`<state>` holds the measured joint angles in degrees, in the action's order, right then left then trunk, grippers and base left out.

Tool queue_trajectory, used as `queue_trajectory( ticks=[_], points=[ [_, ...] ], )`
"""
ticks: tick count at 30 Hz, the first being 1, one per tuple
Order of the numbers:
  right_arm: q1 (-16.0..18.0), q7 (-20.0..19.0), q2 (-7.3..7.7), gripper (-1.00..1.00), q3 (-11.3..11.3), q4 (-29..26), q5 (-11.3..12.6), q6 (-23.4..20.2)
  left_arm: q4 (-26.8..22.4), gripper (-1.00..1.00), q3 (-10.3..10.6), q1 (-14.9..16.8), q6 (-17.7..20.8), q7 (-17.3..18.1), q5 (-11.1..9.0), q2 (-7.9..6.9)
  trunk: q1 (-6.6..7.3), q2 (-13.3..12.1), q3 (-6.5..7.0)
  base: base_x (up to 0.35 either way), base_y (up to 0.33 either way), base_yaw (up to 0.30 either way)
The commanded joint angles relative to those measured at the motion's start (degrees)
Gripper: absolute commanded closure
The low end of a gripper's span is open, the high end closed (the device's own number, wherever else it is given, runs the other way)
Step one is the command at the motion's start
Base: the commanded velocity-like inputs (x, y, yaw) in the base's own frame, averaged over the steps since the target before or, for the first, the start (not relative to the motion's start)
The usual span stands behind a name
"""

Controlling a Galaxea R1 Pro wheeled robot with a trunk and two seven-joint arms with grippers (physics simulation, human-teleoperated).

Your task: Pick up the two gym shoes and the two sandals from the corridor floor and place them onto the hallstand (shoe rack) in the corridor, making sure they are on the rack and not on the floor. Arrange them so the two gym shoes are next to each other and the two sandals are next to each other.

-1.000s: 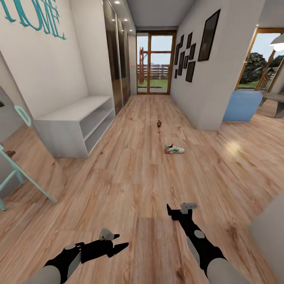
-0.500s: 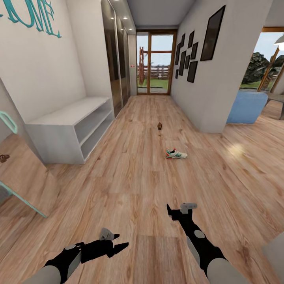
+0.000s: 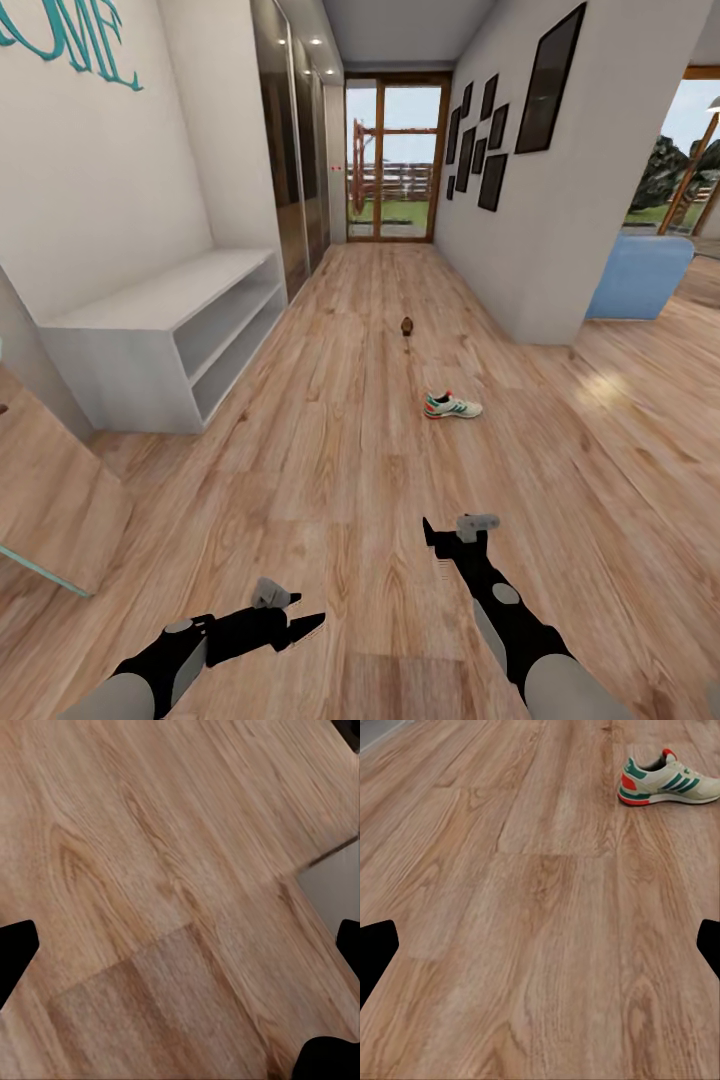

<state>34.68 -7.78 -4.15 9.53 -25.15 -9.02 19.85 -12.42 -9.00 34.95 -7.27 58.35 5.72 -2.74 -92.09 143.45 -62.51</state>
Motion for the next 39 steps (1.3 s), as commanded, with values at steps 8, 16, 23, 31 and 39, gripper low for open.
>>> queue_trajectory(
  ticks=[8,16,23,31,39],
  points=[
    [0.0,-0.3,-0.06,-1.00,0.5,0.0,-0.6,0.2,0.0,-1.00,-0.5,0.0,-0.6,0.2,0.5,0.01,-0.02,0.0,-0.05,0.345,0.000,0.000],
    [0.0,-0.3,-0.06,-1.00,0.5,0.0,-0.6,0.2,0.0,-1.00,-0.5,0.0,-0.6,0.3,0.5,0.01,-0.02,0.0,-0.05,0.345,0.000,0.000],
    [0.0,-0.3,-0.06,-1.00,0.5,0.0,-0.6,0.2,0.0,-1.00,-0.5,0.0,-0.6,0.3,0.5,-0.04,-0.02,0.0,-0.05,0.345,0.000,0.000],
    [0.0,-0.3,-0.06,-1.00,0.5,0.0,-0.6,0.2,0.0,-1.00,-0.6,0.0,-0.6,0.4,0.5,-0.08,-0.02,0.0,-0.05,0.345,0.000,0.000],
    [0.0,-0.3,-0.06,-1.00,0.5,0.1,-0.6,0.2,0.0,-1.00,-0.6,0.0,-0.6,0.4,0.5,-0.15,-0.02,0.0,-0.02,0.345,0.000,-0.009]
  ],
)
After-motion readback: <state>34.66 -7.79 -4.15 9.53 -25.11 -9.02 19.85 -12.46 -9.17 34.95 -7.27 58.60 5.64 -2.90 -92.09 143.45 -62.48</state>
